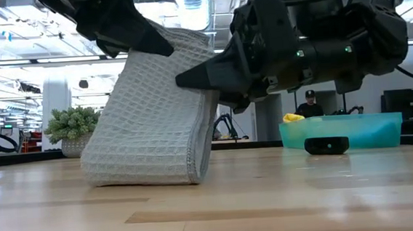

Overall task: Fold microfiber towels
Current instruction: Stack the folded gray microfiber on top of the blue microfiber cloth in the bin

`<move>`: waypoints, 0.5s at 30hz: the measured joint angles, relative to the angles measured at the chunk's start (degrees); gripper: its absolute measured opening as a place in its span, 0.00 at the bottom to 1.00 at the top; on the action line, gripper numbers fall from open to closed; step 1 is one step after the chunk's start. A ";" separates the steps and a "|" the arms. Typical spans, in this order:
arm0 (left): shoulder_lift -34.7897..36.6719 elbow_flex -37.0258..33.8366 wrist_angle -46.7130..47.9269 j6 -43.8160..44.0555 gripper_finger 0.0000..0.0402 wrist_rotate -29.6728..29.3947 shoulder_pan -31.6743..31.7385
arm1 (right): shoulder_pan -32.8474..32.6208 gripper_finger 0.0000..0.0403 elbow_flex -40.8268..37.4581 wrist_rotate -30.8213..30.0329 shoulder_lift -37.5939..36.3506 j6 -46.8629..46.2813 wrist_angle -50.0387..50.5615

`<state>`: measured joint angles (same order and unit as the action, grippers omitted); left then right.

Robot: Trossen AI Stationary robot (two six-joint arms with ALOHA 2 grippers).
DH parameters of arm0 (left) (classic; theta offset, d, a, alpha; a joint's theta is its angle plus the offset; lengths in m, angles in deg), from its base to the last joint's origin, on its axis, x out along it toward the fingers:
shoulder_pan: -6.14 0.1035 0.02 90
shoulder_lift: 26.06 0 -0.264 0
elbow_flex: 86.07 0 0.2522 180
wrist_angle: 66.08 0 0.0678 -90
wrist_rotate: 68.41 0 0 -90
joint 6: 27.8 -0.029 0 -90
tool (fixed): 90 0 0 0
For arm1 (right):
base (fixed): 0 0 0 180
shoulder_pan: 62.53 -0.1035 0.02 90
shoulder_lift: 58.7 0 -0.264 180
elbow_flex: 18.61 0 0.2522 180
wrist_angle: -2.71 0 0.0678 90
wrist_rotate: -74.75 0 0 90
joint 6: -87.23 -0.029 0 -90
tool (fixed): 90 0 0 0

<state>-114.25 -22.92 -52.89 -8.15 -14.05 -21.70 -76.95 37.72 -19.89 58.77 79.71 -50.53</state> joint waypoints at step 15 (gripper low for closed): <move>5.30 10.46 17.76 -0.99 0.30 -4.05 -0.01 | -1.20 0.06 -6.59 -16.54 -10.30 -13.52 -2.57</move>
<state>-108.95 -12.46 -35.13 -9.14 -18.11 -21.70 -78.15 31.13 -36.44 48.46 66.20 -53.10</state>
